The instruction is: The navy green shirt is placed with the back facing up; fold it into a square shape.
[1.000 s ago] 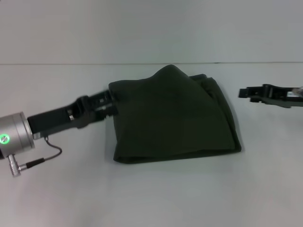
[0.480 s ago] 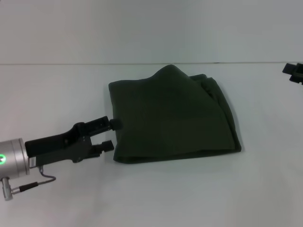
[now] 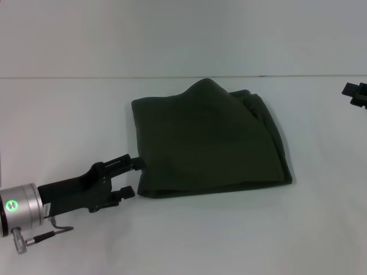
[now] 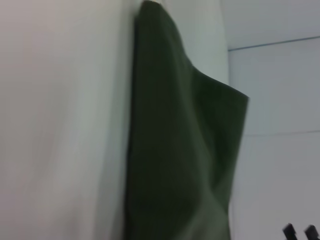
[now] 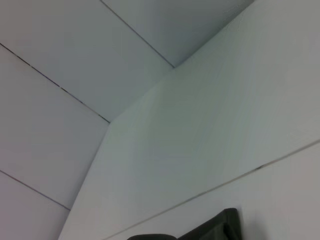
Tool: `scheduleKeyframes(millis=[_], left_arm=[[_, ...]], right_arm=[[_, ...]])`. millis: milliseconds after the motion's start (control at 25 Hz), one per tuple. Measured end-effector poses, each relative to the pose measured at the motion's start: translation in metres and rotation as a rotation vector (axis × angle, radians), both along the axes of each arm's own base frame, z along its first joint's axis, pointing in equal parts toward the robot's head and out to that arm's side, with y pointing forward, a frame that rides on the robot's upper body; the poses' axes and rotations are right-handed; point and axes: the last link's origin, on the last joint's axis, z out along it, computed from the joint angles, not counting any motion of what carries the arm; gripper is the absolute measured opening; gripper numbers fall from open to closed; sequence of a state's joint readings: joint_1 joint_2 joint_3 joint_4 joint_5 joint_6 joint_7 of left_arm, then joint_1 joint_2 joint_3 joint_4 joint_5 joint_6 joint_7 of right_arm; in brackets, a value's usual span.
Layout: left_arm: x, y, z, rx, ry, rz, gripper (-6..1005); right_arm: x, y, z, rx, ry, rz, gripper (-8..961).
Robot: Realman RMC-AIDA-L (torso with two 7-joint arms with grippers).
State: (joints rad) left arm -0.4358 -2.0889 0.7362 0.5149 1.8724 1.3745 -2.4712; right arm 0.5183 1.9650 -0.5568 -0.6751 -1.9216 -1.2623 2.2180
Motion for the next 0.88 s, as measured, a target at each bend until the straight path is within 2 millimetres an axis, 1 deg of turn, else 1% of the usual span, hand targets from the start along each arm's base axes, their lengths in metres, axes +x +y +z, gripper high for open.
scheduleKeyframes(millis=[200, 600, 880], left_arm=[[-0.007, -0.003, -0.003, 0.008, 0.036, 0.011, 932], [-0.007, 0.001, -0.014, 0.02, 0.092, 0.003, 931], [0.004, 0.012, -0.028, 0.006, 0.12, -0.029, 930]], right_arm=[[0.001, -0.002, 0.0, -0.002, 0.002, -0.002, 493], [0.001, -0.003, 0.0, -0.005, 0.006, 0.0, 494], [0.002, -0.003, 0.0, -0.003, 0.007, -0.003, 494]])
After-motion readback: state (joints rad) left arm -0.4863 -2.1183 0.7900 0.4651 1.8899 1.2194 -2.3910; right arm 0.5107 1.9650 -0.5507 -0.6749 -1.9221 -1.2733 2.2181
